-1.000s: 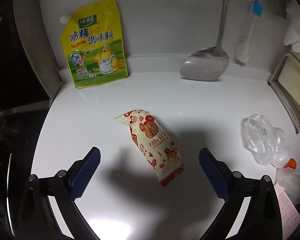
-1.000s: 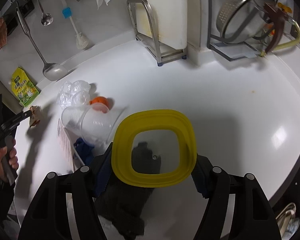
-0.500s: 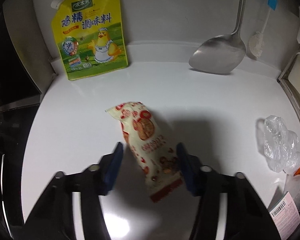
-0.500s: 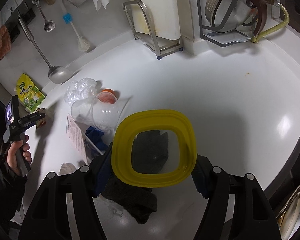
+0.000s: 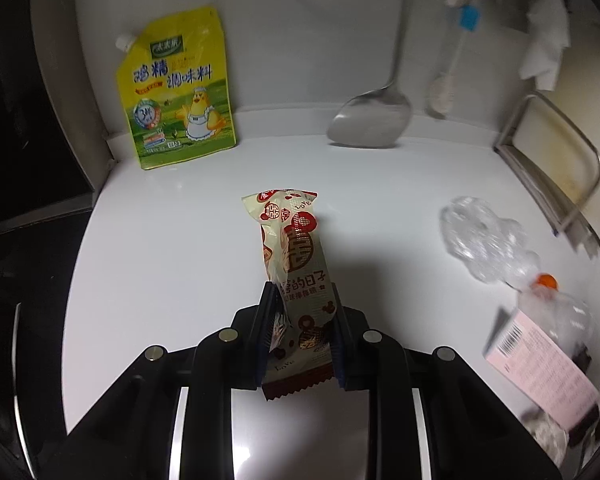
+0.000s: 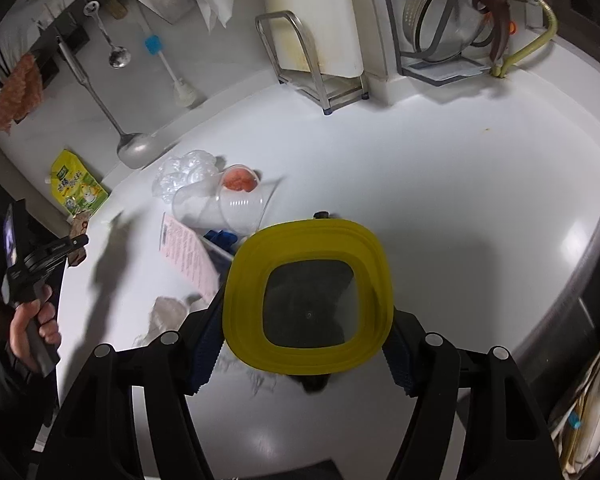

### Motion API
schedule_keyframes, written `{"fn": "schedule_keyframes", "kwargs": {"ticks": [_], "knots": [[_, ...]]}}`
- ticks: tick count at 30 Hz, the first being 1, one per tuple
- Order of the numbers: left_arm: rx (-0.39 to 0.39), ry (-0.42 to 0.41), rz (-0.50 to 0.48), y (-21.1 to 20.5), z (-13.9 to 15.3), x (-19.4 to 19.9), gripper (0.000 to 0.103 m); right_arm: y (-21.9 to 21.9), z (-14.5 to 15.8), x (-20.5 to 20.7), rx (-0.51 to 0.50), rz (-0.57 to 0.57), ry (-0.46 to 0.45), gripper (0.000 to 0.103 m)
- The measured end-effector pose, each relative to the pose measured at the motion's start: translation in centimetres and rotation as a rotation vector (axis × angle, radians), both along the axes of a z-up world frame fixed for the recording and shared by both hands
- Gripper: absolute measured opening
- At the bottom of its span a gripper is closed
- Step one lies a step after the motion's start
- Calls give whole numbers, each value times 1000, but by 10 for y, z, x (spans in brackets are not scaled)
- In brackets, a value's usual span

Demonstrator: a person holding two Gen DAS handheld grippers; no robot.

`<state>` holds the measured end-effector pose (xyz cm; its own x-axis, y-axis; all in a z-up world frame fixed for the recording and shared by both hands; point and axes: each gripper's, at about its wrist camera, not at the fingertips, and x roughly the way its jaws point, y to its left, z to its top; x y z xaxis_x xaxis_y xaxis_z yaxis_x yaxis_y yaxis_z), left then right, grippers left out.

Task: Collect trash
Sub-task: 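Carry the yellow lid in the right gripper while the left carries the wrapper to the bin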

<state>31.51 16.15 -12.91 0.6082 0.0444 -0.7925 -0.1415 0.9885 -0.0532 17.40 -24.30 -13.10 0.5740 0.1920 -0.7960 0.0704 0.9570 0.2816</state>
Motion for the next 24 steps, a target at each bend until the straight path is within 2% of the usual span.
{"fn": "schedule_keyframes", "kwargs": {"ticks": [5,9,17,24], "knots": [[20,-18,-49,-25,27,-60,25,-3,11,-32,37,1,-30,66],[35,-35,-87,-47,43,-116,25,-5,21,-63,14,22,-49,66],[16,-16,-119,-98,56,-238,25,-21,35,-151,49,94,-47,66],[-7,-35,-101,-132,64,-323,25,-39,37,-212,83,143,-46,66]]}}
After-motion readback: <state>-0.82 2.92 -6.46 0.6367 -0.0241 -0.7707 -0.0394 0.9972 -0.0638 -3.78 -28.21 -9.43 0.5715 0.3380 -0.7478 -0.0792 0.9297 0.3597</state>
